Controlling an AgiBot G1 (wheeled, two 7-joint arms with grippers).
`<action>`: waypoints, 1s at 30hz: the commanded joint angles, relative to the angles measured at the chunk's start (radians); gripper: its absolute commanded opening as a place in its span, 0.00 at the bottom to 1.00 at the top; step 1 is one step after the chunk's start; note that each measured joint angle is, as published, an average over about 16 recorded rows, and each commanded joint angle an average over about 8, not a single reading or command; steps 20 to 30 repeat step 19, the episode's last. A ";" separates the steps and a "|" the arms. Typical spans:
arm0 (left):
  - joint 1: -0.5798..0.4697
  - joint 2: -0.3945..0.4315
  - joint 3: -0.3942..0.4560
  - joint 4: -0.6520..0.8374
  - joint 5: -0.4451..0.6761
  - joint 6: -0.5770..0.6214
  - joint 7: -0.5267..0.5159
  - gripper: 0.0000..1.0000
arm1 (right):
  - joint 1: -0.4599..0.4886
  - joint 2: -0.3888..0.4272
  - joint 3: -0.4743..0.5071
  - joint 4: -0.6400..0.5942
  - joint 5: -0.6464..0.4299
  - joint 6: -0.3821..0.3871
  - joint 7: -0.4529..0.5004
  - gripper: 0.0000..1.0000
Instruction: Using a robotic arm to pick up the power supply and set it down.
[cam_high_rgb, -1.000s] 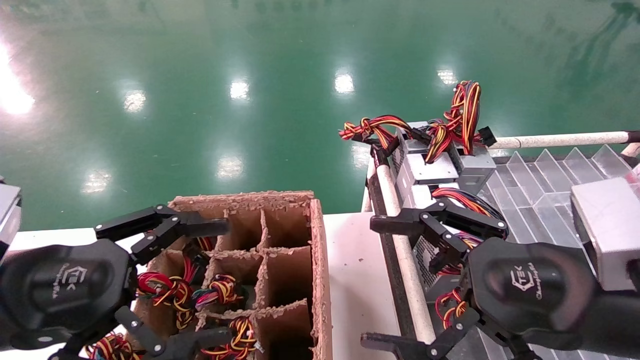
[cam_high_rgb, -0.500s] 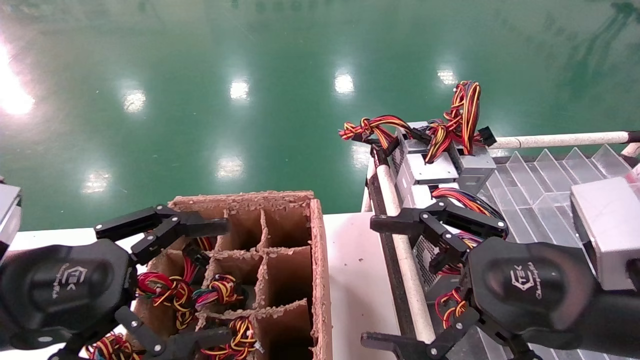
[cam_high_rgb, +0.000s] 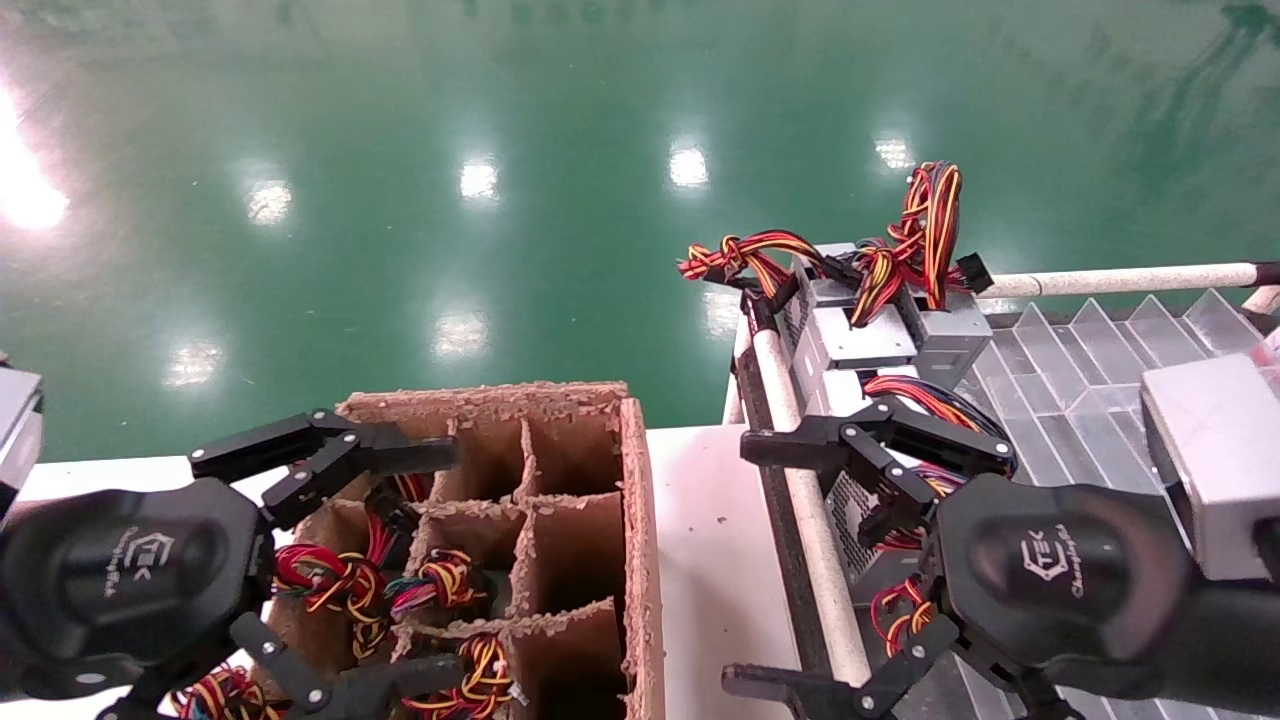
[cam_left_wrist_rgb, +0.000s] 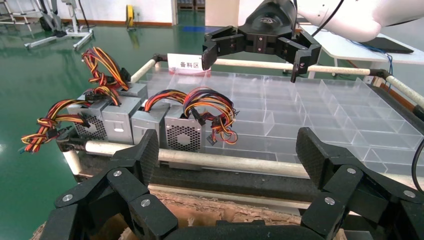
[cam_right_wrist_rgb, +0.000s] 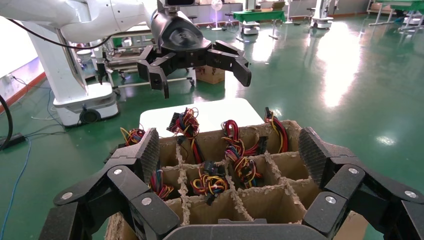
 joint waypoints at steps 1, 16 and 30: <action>0.000 0.000 0.000 0.000 0.000 0.000 0.000 1.00 | 0.000 0.000 0.000 0.000 0.000 0.000 0.000 1.00; 0.000 0.000 0.000 0.000 0.000 0.000 0.000 1.00 | 0.000 0.000 0.000 0.000 0.000 0.000 0.000 1.00; 0.000 0.000 0.000 0.000 0.000 0.000 0.000 1.00 | 0.000 0.000 0.000 0.000 0.000 0.000 0.000 1.00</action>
